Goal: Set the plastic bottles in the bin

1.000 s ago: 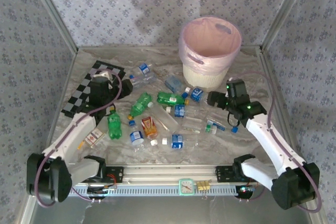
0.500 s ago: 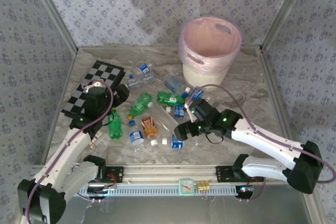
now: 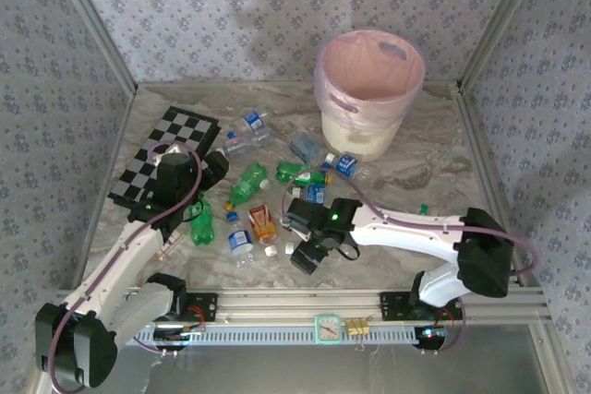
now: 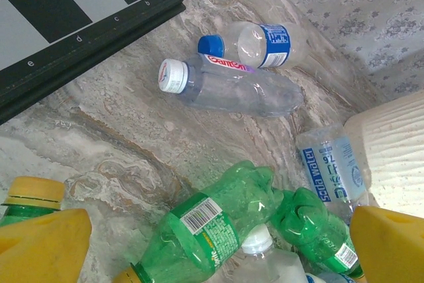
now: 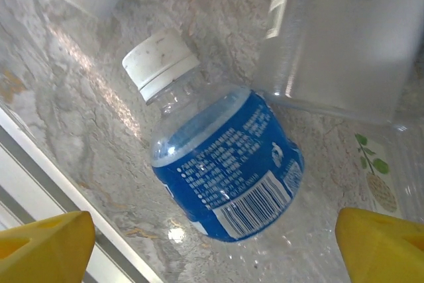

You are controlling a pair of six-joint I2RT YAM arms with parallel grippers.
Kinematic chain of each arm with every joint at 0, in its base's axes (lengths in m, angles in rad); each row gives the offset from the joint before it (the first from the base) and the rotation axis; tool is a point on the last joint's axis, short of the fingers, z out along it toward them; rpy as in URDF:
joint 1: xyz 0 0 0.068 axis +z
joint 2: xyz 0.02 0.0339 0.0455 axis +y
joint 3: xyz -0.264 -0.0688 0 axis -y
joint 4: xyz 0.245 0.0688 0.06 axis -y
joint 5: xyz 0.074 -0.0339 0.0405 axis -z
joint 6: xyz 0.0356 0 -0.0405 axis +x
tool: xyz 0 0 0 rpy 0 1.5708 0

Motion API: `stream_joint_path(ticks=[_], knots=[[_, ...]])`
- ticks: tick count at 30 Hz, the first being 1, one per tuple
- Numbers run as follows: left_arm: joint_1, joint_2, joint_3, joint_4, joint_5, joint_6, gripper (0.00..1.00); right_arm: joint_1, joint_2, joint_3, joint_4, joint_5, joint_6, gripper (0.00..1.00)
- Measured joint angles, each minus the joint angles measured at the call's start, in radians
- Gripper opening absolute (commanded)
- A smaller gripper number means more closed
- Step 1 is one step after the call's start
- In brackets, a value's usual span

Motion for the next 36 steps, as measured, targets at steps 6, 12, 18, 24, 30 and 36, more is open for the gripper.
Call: stream_joint_path(ticks=[6,12,18,24,30,36], knots=[[0.0,-0.035,-0.01,-0.007,-0.001,-0.006,1.0,0.042,0.102,0.015,-0.014,0.039,-0.059,0.91],[0.0,-0.081,-0.012,-0.035,-0.026,-0.002,1.0,0.049,0.154,0.015,-0.011,0.056,-0.088,0.88],[0.0,-0.093,-0.012,-0.054,-0.049,-0.002,1.0,0.055,0.192,0.015,-0.001,0.064,-0.106,0.8],[0.0,-0.09,-0.012,-0.056,-0.05,-0.002,1.0,0.055,0.198,0.015,0.012,0.071,-0.123,0.63],[0.0,-0.064,-0.012,-0.046,-0.053,-0.003,1.0,0.055,0.175,0.013,0.014,0.066,-0.13,0.52],[0.0,-0.012,-0.012,-0.023,-0.053,-0.002,1.0,-0.013,0.035,0.013,0.03,-0.013,-0.12,0.52]])
